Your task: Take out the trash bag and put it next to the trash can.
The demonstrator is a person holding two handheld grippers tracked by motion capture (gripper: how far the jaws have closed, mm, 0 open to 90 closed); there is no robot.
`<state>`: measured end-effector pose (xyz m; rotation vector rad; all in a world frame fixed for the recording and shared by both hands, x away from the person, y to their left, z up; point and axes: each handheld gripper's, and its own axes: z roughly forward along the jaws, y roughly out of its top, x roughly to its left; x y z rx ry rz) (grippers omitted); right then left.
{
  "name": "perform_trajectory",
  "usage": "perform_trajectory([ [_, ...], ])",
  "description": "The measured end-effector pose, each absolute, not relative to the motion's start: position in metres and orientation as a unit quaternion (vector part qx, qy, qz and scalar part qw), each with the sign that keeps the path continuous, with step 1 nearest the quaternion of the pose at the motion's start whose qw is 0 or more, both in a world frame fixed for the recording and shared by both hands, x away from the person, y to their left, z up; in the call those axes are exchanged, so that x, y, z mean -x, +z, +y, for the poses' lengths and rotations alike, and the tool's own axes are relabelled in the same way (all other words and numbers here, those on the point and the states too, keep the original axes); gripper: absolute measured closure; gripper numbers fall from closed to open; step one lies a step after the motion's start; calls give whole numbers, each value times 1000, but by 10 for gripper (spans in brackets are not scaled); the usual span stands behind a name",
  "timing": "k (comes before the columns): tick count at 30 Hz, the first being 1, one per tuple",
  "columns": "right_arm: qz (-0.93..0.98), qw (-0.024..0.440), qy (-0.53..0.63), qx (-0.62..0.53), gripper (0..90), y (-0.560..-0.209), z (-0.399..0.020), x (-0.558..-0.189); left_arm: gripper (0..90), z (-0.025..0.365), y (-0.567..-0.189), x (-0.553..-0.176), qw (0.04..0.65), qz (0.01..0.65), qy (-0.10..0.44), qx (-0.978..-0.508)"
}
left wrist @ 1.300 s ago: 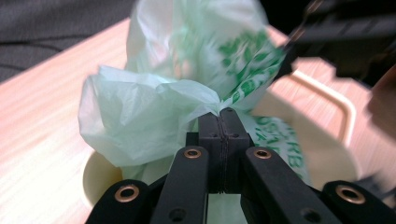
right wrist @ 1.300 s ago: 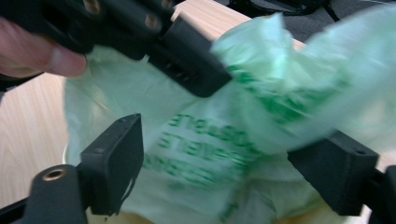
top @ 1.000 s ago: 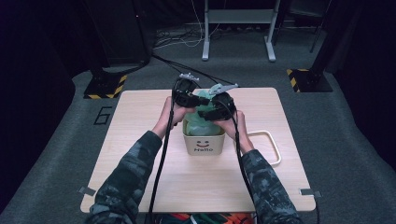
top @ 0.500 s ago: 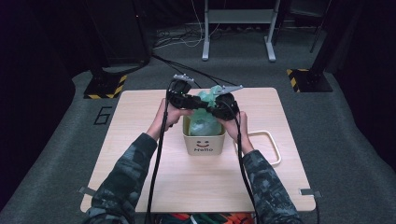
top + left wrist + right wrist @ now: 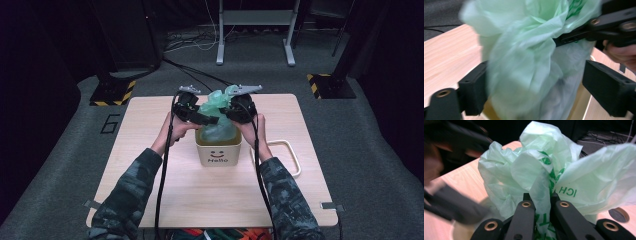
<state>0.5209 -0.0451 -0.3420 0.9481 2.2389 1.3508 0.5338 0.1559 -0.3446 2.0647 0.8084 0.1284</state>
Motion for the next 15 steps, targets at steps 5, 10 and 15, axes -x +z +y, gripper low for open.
perform_trajectory([
  [5, 796, 178, 487, -312, 898, -331, -30, -509, 76, 144, -354, -534, 449, 316, 58, -834],
  [10, 798, 176, 488, -308, 897, -329, -23, -502, 158, 145, -358, -531, 473, 306, 71, -823],
  [15, 797, 170, 488, -312, 896, -330, -25, -503, 357, 144, -358, -529, 481, 291, 81, -823],
])
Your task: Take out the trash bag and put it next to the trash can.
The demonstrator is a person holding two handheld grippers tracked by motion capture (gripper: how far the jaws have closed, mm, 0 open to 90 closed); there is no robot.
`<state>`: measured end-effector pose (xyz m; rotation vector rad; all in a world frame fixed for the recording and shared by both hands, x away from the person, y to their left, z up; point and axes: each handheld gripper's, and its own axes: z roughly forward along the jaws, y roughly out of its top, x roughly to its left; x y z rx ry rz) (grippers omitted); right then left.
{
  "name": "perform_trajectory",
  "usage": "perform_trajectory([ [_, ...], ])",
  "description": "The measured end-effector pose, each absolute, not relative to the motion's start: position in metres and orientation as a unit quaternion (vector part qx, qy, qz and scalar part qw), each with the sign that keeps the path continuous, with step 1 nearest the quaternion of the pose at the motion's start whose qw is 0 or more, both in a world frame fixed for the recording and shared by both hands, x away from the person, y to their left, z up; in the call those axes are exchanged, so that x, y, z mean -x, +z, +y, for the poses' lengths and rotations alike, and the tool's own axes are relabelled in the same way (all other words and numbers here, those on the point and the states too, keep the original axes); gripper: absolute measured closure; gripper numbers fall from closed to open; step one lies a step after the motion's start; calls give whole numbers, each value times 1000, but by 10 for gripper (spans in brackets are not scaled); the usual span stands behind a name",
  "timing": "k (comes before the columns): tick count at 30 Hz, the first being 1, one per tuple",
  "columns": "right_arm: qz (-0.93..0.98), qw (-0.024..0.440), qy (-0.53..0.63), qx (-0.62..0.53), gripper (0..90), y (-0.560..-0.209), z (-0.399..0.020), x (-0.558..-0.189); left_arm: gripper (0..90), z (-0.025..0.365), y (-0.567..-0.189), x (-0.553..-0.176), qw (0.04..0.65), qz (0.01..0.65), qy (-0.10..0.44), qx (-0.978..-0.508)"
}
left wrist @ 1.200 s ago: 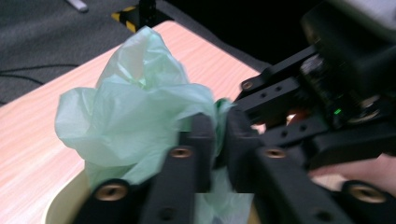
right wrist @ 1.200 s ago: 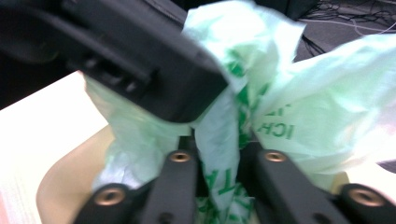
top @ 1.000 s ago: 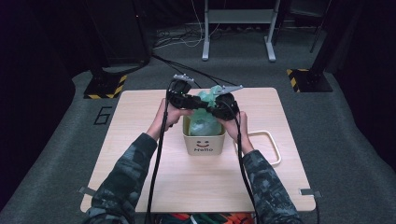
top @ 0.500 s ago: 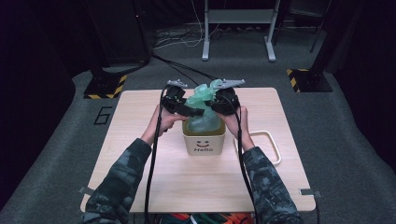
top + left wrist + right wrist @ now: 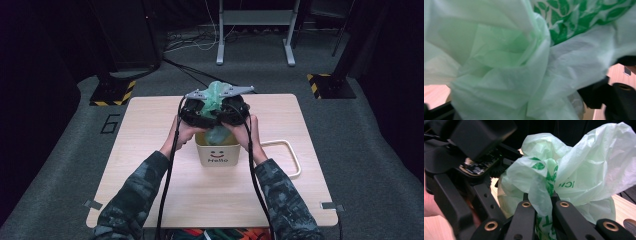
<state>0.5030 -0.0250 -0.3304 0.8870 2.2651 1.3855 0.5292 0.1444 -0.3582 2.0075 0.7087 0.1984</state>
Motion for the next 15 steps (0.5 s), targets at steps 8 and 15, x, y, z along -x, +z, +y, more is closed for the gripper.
perform_trajectory([
  [8, 805, 156, 471, -325, 875, -329, -28, -505, 648, 144, -362, -531, 481, 285, 76, -826],
  [15, 803, 134, 473, -338, 545, -321, -42, -502, 750, 144, -362, -528, 483, 286, 86, -823],
])
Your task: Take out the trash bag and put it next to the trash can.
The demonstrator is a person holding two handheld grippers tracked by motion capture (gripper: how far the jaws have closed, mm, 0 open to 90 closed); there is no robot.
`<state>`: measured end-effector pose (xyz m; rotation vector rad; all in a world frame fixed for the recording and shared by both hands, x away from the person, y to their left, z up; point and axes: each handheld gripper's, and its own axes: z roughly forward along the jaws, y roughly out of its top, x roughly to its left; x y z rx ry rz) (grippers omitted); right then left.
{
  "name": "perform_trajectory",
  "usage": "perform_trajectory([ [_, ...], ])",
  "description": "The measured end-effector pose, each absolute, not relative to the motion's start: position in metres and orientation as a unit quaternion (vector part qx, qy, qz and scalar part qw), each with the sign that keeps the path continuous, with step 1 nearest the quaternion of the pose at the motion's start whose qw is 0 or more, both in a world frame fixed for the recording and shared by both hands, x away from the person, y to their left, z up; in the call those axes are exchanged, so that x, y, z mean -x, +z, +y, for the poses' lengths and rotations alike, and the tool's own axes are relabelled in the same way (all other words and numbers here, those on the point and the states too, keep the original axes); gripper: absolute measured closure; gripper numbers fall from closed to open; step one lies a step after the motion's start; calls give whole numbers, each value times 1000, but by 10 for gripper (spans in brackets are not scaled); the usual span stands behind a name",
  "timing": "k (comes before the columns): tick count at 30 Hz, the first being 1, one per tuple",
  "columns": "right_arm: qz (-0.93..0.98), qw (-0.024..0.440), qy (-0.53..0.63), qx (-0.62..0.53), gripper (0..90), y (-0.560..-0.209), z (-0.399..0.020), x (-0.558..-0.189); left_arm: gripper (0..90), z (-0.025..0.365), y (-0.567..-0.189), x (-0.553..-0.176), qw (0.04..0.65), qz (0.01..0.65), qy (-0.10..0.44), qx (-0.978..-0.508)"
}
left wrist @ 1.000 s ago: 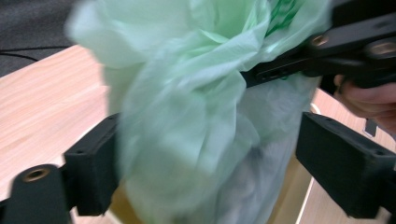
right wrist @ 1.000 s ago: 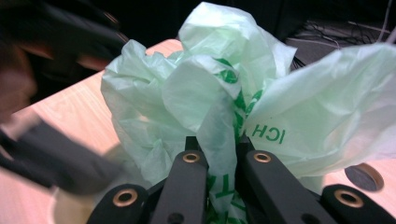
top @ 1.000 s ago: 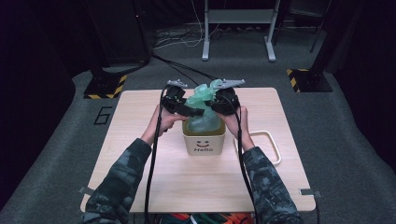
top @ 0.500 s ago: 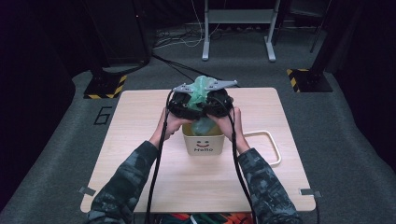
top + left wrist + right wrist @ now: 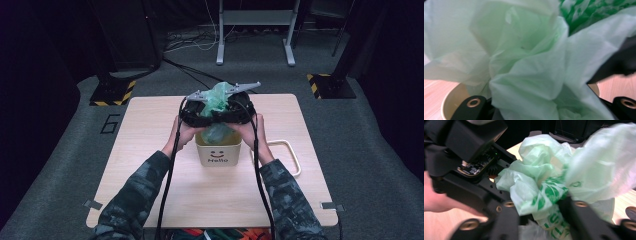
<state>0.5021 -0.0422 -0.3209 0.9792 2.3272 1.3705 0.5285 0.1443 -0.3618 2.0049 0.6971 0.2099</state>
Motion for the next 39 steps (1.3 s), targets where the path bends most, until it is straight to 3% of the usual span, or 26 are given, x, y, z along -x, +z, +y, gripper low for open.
perform_trajectory([
  [4, 799, 146, 472, -343, 329, -319, -53, -494, 762, 150, -357, -528, 489, 289, 93, -818],
  [10, 788, 154, 485, -346, 191, -324, -74, -478, 767, 157, -352, -527, 492, 295, 102, -812],
  [29, 785, 194, 466, -360, 82, -400, -97, -424, 777, 165, -337, -524, 499, 298, 119, -805],
  [39, 794, 189, 432, -383, 46, -467, -83, -409, 781, 170, -331, -521, 501, 299, 126, -802],
])
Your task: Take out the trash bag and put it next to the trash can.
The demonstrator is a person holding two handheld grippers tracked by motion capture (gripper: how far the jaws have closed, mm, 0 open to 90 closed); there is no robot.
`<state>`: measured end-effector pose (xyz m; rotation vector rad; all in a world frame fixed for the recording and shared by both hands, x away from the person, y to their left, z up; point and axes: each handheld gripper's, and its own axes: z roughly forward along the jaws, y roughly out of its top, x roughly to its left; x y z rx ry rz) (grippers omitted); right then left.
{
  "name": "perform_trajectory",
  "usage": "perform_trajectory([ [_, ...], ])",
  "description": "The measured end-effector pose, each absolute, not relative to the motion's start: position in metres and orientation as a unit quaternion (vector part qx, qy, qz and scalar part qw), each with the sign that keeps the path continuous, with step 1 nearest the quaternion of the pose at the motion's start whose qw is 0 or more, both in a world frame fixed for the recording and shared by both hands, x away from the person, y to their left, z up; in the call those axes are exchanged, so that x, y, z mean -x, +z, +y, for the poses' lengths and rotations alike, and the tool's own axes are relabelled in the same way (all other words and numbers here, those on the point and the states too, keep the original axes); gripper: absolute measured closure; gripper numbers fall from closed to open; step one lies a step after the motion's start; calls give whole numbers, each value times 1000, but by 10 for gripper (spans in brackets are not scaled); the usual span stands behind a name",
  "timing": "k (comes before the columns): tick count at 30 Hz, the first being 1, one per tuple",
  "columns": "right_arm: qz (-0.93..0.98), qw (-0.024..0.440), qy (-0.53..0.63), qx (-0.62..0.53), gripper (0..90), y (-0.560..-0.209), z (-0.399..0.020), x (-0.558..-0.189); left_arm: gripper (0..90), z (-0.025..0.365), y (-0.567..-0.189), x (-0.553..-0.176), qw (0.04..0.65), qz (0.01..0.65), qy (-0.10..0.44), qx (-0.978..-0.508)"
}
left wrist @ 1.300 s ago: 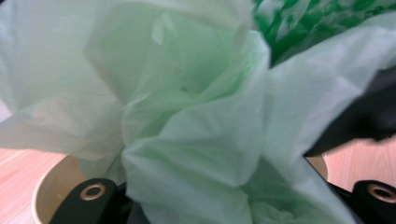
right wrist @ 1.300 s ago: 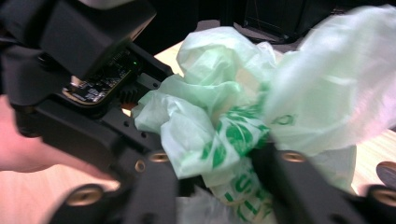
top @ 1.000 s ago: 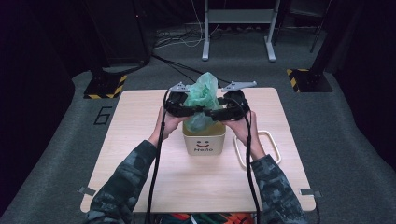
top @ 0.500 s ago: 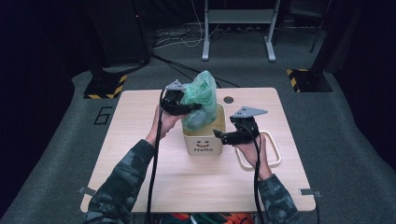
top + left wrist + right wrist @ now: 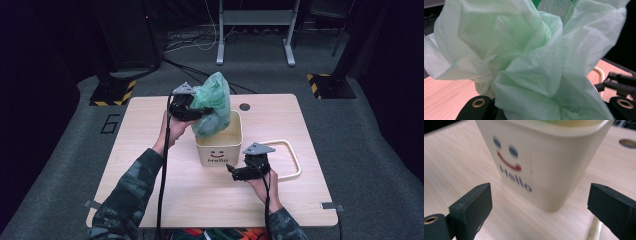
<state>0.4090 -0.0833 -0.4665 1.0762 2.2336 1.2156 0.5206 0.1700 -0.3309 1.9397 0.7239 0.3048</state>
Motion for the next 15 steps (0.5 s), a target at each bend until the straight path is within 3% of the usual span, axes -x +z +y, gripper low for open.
perform_trajectory([
  [15, 814, 168, 381, -404, 25, -525, -70, -412, 784, 173, -323, -518, 507, 300, 132, -797],
])
